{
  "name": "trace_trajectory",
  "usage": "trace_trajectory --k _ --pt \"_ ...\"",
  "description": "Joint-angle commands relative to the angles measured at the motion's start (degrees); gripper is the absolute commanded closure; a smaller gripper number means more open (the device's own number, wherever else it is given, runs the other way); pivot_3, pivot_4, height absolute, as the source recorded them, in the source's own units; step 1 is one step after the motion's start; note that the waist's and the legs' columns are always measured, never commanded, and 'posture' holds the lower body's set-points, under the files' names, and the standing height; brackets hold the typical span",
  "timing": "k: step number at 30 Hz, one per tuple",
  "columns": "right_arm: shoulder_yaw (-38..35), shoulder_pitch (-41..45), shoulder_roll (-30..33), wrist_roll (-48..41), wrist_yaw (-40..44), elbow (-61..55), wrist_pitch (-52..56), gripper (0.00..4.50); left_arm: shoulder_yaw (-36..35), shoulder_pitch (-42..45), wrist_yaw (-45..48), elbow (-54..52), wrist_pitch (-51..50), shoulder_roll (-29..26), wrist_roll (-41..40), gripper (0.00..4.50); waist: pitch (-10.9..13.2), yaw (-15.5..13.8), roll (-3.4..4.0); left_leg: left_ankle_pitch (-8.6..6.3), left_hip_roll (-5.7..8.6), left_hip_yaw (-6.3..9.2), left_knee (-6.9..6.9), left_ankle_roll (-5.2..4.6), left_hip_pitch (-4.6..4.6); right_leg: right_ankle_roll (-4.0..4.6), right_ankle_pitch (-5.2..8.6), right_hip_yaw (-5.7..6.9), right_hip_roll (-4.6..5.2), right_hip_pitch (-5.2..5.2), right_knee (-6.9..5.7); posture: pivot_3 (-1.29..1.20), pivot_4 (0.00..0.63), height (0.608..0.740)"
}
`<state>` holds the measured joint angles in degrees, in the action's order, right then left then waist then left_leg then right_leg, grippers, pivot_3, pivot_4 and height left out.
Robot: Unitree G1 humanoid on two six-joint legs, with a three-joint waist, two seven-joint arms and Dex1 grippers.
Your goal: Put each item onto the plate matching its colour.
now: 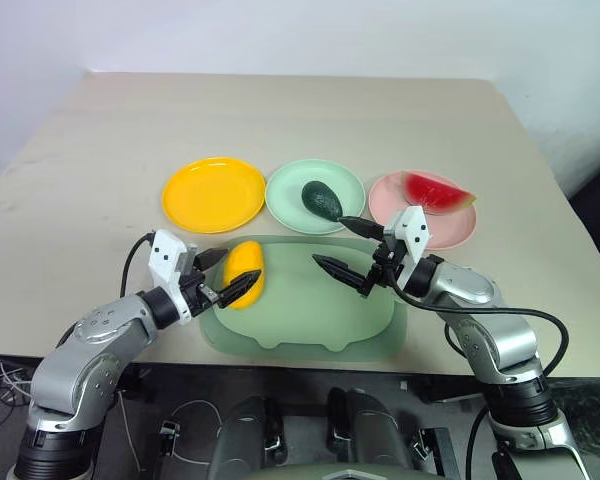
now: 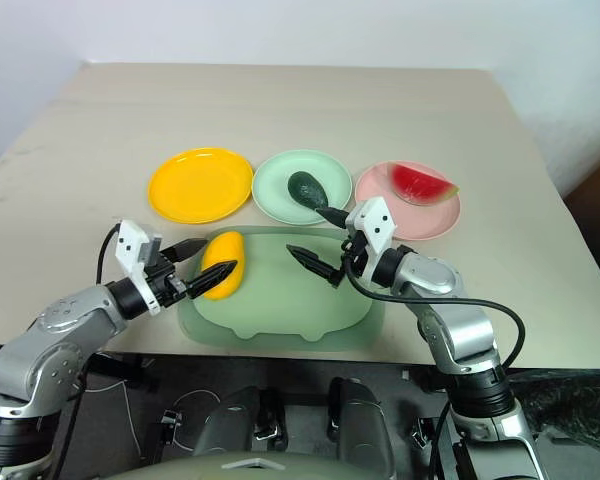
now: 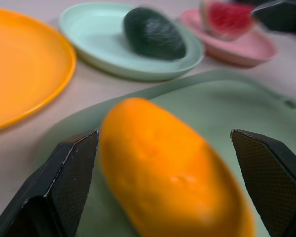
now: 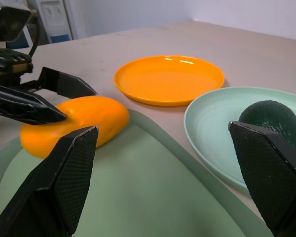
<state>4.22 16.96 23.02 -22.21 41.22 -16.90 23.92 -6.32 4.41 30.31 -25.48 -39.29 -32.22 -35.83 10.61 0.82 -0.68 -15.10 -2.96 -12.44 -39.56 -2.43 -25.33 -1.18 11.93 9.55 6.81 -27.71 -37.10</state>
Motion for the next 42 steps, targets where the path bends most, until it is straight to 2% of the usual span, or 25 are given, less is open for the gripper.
trace_trajectory --k 1,8,11,14,20,25,28,34,39,42 --pt "0.1 0.9 -0.4 0.3 -0.2 -0.1 -1.6 0.02 2.7 0.9 -1.6 -0.3 -2.7 -0.9 2.4 0.00 0.0 -0.1 0.00 0.00 0.00 0.03 -0.02 0.00 0.02 0.01 0.00 0.03 0.00 0.06 0.01 0.00 0.150 0.696" --pt "-0.1 1.8 -1.0 0.3 -1.3 -0.2 -0.6 0.02 3.4 2.3 -1.0 -1.7 -7.1 -1.8 1.0 0.00 0.0 0.0 0.01 -0.01 -0.02 0.11 -0.07 0.00 0.06 0.06 0.04 0.06 0.00 0.13 0.00 0.00 0.150 0.696" --pt "-0.1 1.9 -1.0 0.2 -1.8 -0.5 -0.1 0.00 2.8 3.8 -1.1 -1.3 -7.8 -1.3 0.1 0.56 0.0 0.0 0.01 -0.01 -0.02 0.12 -0.07 0.00 0.05 0.06 0.03 0.07 0.00 0.12 0.00 0.00 0.150 0.696" --pt "-0.1 2.0 -0.9 0.2 -2.1 -0.9 0.3 0.00 2.3 4.7 -0.9 -1.4 -8.4 -1.3 -0.5 1.44 0.0 -0.1 0.01 -0.01 -0.01 0.12 -0.09 0.00 0.03 0.05 0.03 0.07 0.02 0.12 0.01 0.00 0.150 0.696" --pt "-0.3 2.3 -0.7 0.3 -2.7 -1.6 1.0 0.00 -3.9 7.4 -0.6 -1.7 -10.2 -3.2 -3.2 1.47 0.0 0.0 0.01 -0.01 -0.02 0.13 -0.09 0.00 0.03 0.05 0.03 0.08 0.01 0.11 0.00 0.00 0.150 0.696" --pt "0.2 2.0 -1.1 0.1 -3.3 -2.6 1.5 0.00 -9.3 14.0 -0.6 2.9 -9.3 -5.5 -4.0 1.47 0.0 -0.2 0.01 -0.01 -0.02 0.14 -0.10 0.00 0.01 0.04 0.03 0.09 0.01 0.11 0.00 0.00 0.150 0.696" --pt "0.3 2.0 -1.4 0.1 -3.5 -2.5 1.5 0.00 -7.3 17.7 -1.1 9.1 -1.3 -5.5 3.1 1.47 0.0 -0.2 0.01 -0.01 0.00 0.14 -0.12 0.00 0.02 0.01 0.02 0.10 0.01 0.17 0.03 0.00 0.150 0.696" --pt "0.8 2.8 -2.6 1.1 -4.4 -1.1 0.4 0.00 -1.9 27.1 -4.1 25.6 7.7 -1.2 13.1 1.47 0.0 -0.2 0.00 -0.01 0.01 0.15 -0.13 -0.01 0.01 0.00 0.00 0.15 0.00 0.18 0.01 0.00 0.150 0.696" --pt "1.0 3.4 -2.6 1.5 -4.8 -1.2 0.7 0.00 -0.6 30.8 -5.4 35.8 12.5 1.8 17.7 1.47 0.0 0.1 -0.02 -0.01 -0.02 0.14 -0.14 -0.02 -0.02 -0.01 0.00 0.15 -0.03 0.13 -0.01 0.00 0.150 0.696" --pt "0.8 3.5 -2.3 1.7 -4.9 -1.1 0.7 0.00 -0.7 30.9 -5.8 37.5 13.3 3.1 18.6 1.47 0.0 0.1 -0.02 0.00 -0.03 0.14 -0.14 -0.03 -0.01 -0.01 0.00 0.15 -0.04 0.12 -0.05 0.00 0.150 0.696"
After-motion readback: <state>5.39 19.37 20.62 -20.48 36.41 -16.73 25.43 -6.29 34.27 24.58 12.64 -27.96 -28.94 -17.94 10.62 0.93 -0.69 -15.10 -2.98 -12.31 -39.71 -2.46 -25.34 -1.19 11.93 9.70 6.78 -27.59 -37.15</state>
